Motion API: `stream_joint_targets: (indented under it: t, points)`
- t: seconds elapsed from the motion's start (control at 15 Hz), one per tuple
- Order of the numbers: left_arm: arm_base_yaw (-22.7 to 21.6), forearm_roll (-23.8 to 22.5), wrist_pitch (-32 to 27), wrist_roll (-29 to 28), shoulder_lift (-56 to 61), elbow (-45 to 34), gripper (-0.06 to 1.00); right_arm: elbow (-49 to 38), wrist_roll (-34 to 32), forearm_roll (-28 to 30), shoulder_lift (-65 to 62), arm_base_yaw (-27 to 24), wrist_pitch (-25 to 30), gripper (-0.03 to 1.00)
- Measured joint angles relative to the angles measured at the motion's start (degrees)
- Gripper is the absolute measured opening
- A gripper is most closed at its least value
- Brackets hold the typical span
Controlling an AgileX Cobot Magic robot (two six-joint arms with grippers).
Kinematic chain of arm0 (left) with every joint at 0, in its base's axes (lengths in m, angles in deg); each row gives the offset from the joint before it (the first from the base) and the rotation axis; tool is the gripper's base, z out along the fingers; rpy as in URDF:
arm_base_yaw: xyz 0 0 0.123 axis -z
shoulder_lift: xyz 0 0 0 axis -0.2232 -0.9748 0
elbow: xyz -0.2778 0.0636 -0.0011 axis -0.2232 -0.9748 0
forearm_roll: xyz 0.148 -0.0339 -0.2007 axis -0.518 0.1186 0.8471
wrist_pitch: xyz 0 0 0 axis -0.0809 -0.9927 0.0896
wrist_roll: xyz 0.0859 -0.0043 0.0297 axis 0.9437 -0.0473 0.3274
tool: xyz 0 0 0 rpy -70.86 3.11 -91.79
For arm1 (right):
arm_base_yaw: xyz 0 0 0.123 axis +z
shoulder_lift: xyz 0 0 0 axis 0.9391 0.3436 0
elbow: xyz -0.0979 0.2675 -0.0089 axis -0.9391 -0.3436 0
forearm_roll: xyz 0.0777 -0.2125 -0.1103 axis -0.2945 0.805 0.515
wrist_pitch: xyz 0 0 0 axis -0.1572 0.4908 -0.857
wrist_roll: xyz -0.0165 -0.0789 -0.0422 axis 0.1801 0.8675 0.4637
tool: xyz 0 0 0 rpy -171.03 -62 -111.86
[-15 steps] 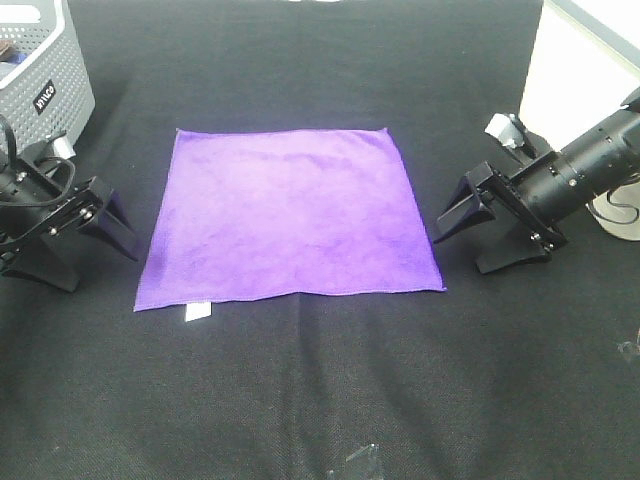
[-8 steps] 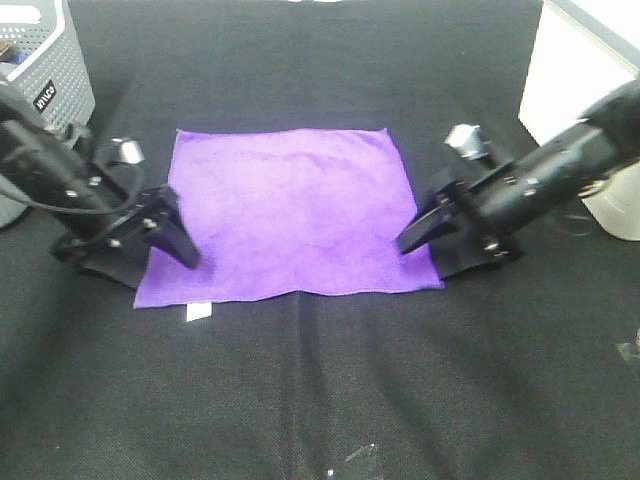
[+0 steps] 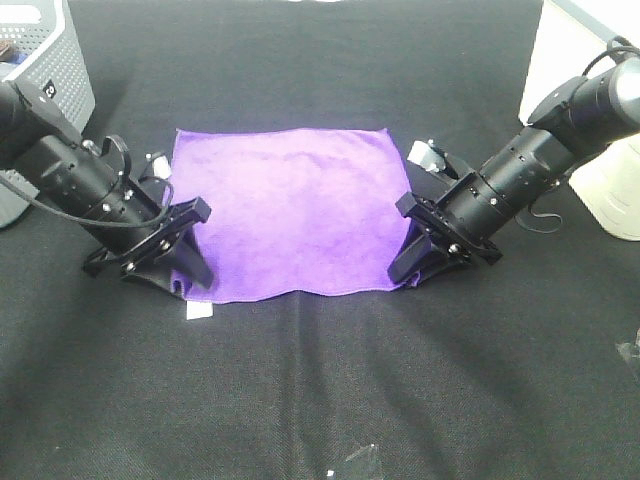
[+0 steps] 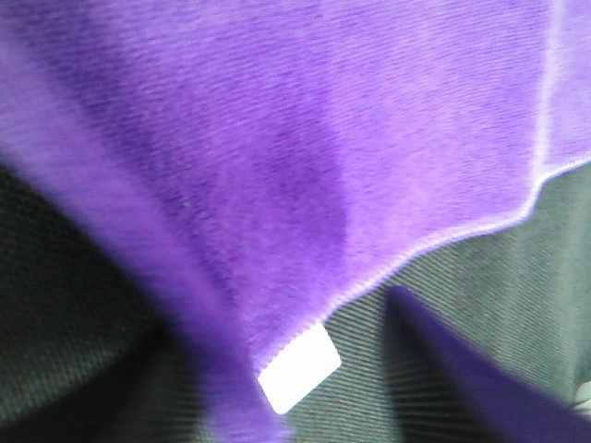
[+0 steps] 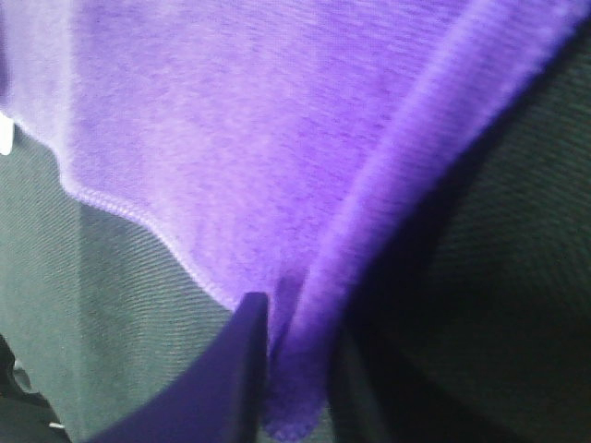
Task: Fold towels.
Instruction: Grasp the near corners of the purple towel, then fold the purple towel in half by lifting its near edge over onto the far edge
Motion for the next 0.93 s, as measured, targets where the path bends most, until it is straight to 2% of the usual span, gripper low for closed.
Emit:
stream_joint_targets:
  t: [0.13,0.2,0.4,0.6,0.73,0.93]
  points:
    - [0.0,0.06,0.11,0.52,-0.34,-0.23,0.02,0.0,-0.34,0.86,0.17,0.0,-0.29,0.08]
    - [0.23,0.06,0.11,0.97,-0.34,-0.23,0.0,0.0,-0.34,0.86,0.29,0.0,-0.17,0.02]
    - [0.23,-0.06,-0.17,1.32,-0.34,-0.23,0.0,0.0,-0.57,0.86,0.34,0.0,1.03,0.01]
    - [0.4,-1.89,-1.72,1.43,-0.11,-0.23,0.0,0.0,-3.95,1.2,0.69,0.0,3.95,0.01]
    - [0.63,-4.87,-2.06,1.49,1.2,-0.63,0.0,0.0,-5.9,2.64,0.86,0.06,7.1,0.01]
    - [0.92,-10.49,-4.24,-0.17,4.64,-1.2,0.0,-2.06,-8.82,2.81,-4.18,0.69,8.54,0.01]
